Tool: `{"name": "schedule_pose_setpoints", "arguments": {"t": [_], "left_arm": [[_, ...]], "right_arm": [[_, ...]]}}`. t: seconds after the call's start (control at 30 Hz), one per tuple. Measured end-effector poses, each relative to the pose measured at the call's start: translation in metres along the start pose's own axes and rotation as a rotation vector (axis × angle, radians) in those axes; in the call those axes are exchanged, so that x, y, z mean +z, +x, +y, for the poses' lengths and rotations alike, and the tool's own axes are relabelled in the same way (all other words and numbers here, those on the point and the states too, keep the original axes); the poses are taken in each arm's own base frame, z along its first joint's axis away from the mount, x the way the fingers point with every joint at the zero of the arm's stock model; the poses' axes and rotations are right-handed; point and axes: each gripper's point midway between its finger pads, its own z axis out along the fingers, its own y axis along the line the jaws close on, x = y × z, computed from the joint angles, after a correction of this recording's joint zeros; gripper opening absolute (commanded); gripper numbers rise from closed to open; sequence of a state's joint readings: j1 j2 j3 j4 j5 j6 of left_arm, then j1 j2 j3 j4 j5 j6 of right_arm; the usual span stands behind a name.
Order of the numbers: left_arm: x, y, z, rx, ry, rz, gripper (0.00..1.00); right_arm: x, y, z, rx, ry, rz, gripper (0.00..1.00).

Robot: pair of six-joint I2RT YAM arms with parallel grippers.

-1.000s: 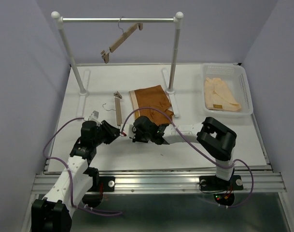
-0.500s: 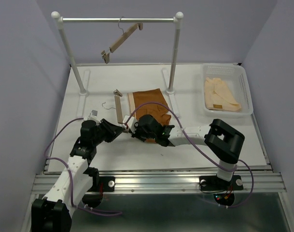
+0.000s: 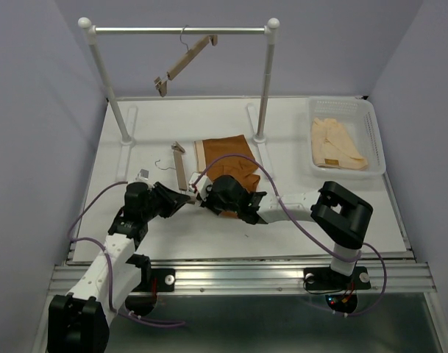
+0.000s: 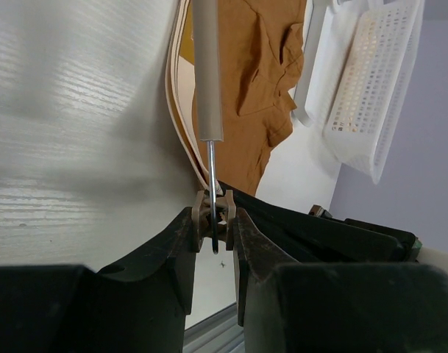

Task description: Clip the underwear to the hanger

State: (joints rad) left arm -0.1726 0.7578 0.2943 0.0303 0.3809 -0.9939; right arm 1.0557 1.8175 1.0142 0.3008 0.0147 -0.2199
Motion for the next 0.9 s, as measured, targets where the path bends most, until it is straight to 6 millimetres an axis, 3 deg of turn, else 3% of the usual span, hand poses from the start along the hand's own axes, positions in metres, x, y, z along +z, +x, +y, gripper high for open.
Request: {"name": "schedule_pose_setpoints", "arguments": {"t": [0.43,0.9], "left_arm": [[0.002,0.0,0.002,-0.034,-0.014,0.004,0.0],[0.008,0.001,0.008,-0.043,-0.037,0.016,0.0]], "right_arm": [[0.001,-0.006,0.012,-0.039,-0.02,-0.024,0.01],[-0.004,-0.007,0.008,-0.052,0.011,-0.04,0.01]]}}
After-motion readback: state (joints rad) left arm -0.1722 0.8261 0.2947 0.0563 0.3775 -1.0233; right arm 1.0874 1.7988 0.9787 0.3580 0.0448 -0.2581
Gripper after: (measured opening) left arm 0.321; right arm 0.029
